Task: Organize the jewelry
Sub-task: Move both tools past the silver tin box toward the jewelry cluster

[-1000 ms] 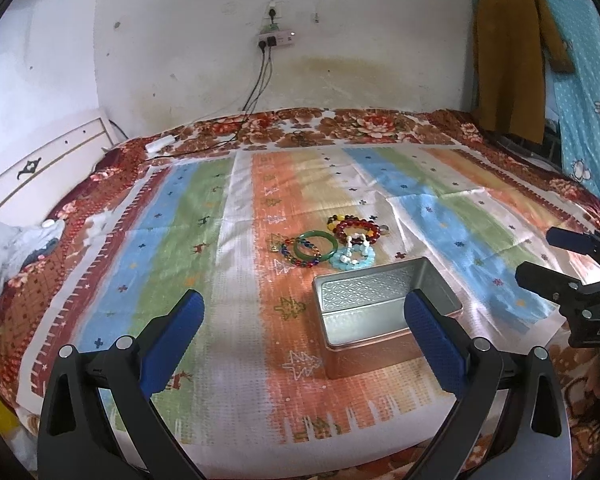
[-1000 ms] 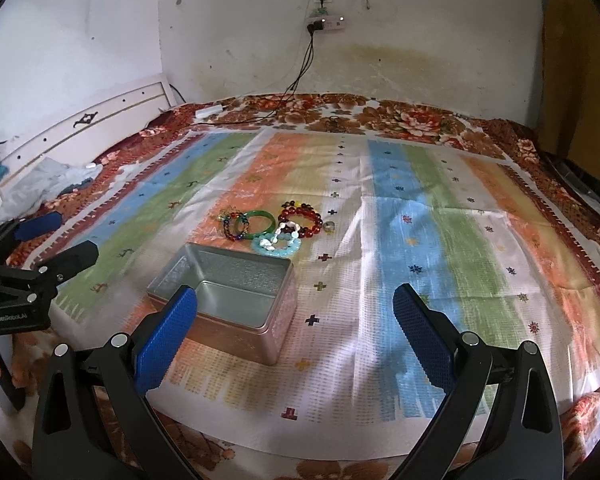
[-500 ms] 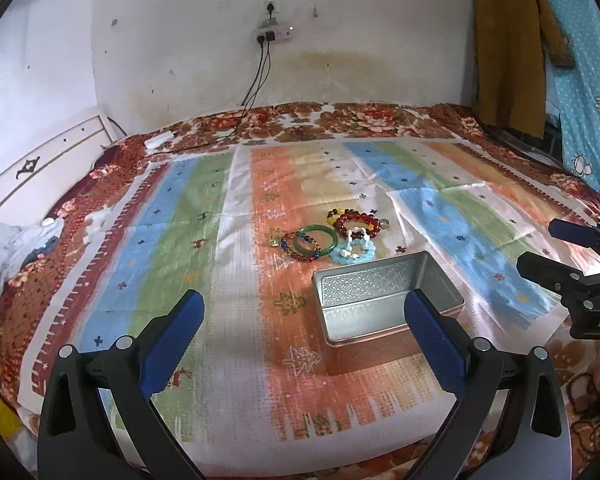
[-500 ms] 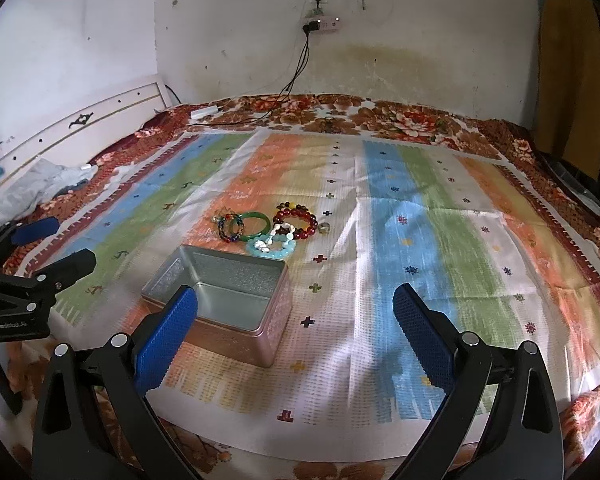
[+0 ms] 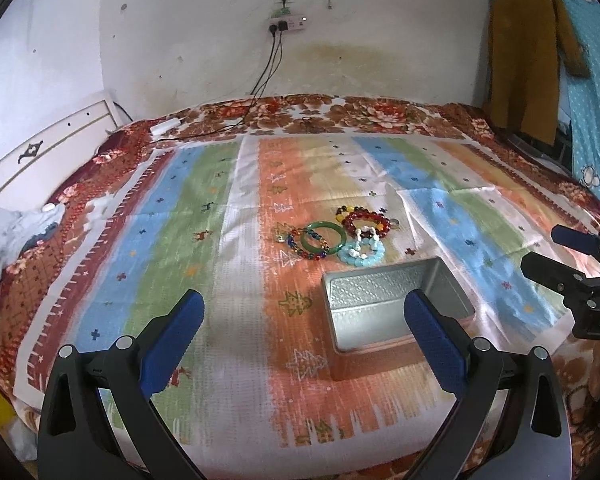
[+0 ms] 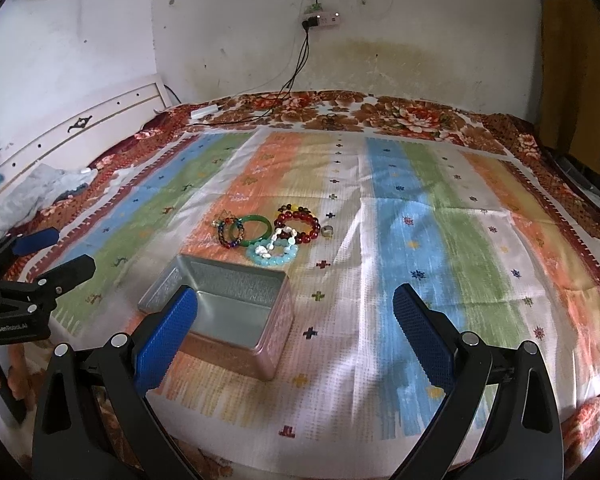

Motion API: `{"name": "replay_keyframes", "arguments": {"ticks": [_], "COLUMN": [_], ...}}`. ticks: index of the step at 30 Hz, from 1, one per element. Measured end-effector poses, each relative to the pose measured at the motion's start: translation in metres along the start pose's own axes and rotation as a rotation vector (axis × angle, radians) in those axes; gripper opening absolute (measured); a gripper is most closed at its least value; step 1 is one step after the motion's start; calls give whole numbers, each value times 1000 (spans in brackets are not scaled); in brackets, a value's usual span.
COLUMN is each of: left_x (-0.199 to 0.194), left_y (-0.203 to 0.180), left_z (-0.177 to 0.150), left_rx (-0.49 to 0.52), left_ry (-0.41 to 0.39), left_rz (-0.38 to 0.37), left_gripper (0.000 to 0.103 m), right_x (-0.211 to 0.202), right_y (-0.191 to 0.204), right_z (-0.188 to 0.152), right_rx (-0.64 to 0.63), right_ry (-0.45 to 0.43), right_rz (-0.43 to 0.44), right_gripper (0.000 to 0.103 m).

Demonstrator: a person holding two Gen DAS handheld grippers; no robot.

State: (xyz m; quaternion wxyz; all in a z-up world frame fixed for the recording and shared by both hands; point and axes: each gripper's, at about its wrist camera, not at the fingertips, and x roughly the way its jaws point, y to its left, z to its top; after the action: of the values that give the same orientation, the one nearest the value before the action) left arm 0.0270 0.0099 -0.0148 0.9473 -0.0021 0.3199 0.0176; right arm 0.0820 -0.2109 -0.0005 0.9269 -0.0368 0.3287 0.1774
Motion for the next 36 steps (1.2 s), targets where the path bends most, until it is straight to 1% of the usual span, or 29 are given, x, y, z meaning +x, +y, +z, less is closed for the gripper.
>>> {"name": "replay_keyframes", "arguments": {"ticks": [9,14,18,22,31,36], "left_x": [14,36,51,64,86,98], "left_y": [-3,6,10,16,18,18], "left_z": [22,37,46,54,60,63], "left_rx": [61,46,54,32,46,45], "left_ry": [-9,34,55,85,133,162], "left_rz": [4,-3,-3,-15,-20,-19], "left_gripper": [98,98,98,98,98,98], "right_x": [15,31,43,53,70,85], "right_y": [-8,-13,-16,-18,-16,-16], "right_z": [19,34,42,46,60,67], "right_rx": [4,5,6,1,-22,-32], "right_ry": [7,16,32,49,52,77], "right_rz": [-2,-13,-8,-12,-16,-13], "right_gripper": [99,99,99,99,99,99]}}
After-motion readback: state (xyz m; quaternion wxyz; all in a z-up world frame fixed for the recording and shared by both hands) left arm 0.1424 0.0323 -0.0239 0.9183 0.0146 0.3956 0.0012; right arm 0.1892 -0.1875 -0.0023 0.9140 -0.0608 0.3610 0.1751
